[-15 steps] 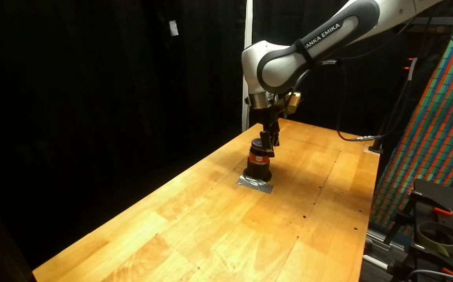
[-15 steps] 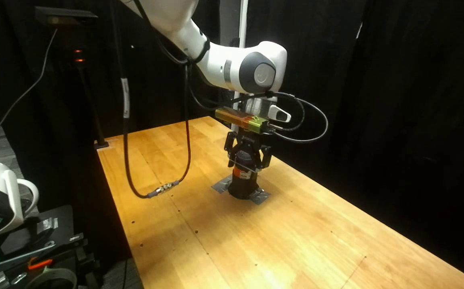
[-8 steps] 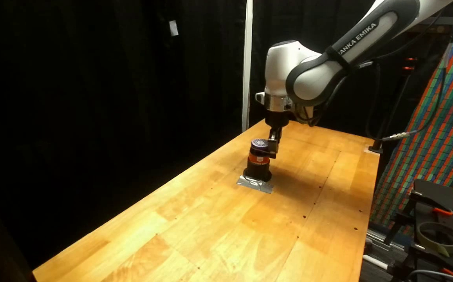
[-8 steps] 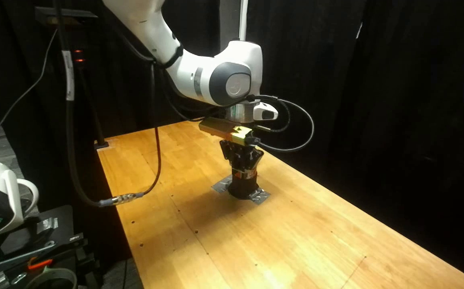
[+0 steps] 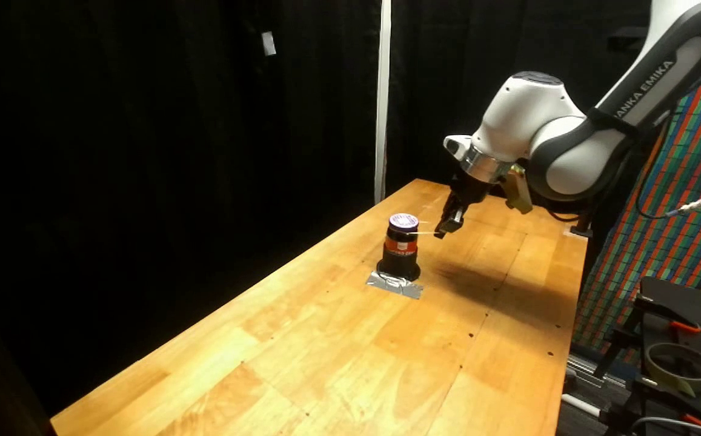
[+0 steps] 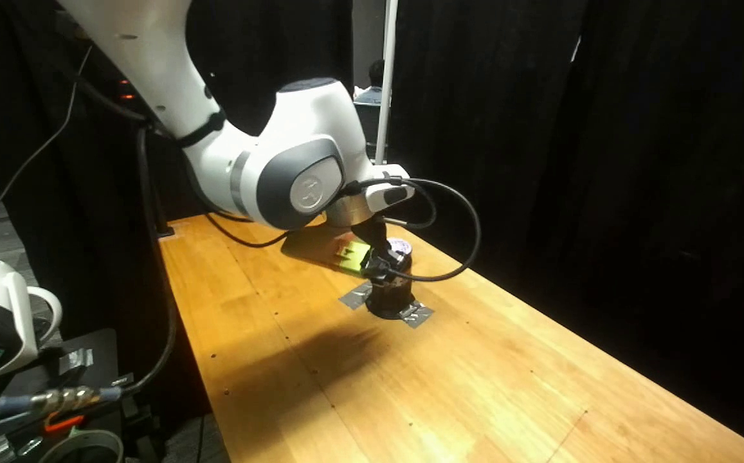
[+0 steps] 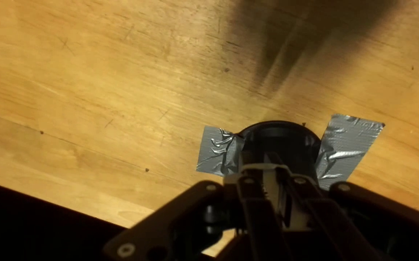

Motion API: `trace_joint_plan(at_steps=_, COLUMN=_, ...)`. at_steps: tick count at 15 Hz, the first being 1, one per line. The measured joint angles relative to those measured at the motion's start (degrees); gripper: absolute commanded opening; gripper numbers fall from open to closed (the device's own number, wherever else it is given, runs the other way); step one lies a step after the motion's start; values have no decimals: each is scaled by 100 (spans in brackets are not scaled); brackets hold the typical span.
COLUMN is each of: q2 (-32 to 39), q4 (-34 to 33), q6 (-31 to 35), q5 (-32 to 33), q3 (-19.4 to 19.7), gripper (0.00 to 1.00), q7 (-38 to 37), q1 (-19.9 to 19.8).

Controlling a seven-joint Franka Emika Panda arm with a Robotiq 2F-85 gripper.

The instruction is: Put the rubber band on the cup

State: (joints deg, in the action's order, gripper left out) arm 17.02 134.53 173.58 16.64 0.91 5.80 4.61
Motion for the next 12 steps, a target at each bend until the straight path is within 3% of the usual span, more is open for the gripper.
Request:
trace_joint_plan(at_steps=6, q2=-371, q4=1837, q6=3065, q5=956, q3=499, gripper=15, q7=395, q1=-172)
trace_joint_plan(at_steps=12, q2=143, q4=2303, q6=5703, q5=1945, q3=339, gripper=16, q7=920, q1=-931)
